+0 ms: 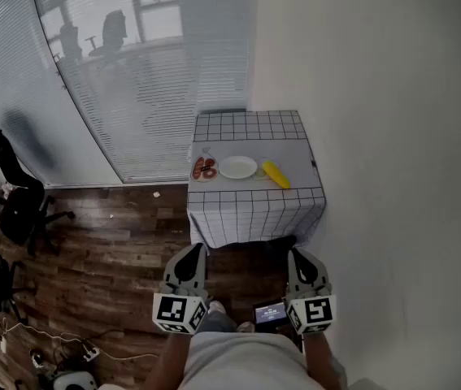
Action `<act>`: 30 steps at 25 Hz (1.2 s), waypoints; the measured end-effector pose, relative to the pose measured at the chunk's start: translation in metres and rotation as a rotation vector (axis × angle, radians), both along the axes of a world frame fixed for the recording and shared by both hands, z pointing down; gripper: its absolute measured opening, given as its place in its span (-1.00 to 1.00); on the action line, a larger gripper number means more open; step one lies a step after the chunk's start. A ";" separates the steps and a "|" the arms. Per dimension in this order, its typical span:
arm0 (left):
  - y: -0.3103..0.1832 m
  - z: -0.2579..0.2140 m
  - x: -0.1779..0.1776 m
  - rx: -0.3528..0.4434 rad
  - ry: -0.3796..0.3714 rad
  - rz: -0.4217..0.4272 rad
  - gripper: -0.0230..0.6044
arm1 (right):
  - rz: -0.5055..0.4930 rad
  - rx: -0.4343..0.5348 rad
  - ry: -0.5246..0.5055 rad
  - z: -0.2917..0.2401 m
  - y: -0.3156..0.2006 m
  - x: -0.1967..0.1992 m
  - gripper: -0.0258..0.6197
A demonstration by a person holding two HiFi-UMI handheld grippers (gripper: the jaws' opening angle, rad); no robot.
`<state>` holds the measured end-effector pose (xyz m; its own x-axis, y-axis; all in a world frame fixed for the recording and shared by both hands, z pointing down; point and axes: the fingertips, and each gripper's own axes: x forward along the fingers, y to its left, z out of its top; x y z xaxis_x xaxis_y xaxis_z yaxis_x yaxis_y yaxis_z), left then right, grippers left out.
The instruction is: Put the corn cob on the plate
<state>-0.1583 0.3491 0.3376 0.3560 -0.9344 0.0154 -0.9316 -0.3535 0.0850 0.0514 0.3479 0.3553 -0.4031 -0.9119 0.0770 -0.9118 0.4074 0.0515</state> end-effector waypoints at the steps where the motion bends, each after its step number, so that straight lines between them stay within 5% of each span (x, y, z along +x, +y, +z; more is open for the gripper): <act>1: -0.003 0.001 -0.001 -0.003 -0.012 -0.004 -0.90 | -0.001 0.000 0.001 0.000 -0.003 0.001 -0.90; 9: -0.005 0.012 0.007 -0.008 -0.107 0.008 -0.90 | 0.001 -0.013 0.048 0.002 -0.008 0.012 -0.90; 30: -0.016 0.015 0.016 -0.014 -0.099 0.022 -0.90 | 0.001 -0.062 0.026 0.019 -0.025 0.033 -0.90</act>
<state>-0.1426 0.3327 0.3528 0.3723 -0.9259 0.0640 -0.9278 -0.3732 -0.0018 0.0844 0.3231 0.3741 -0.3989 -0.9056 0.1440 -0.9111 0.4093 0.0499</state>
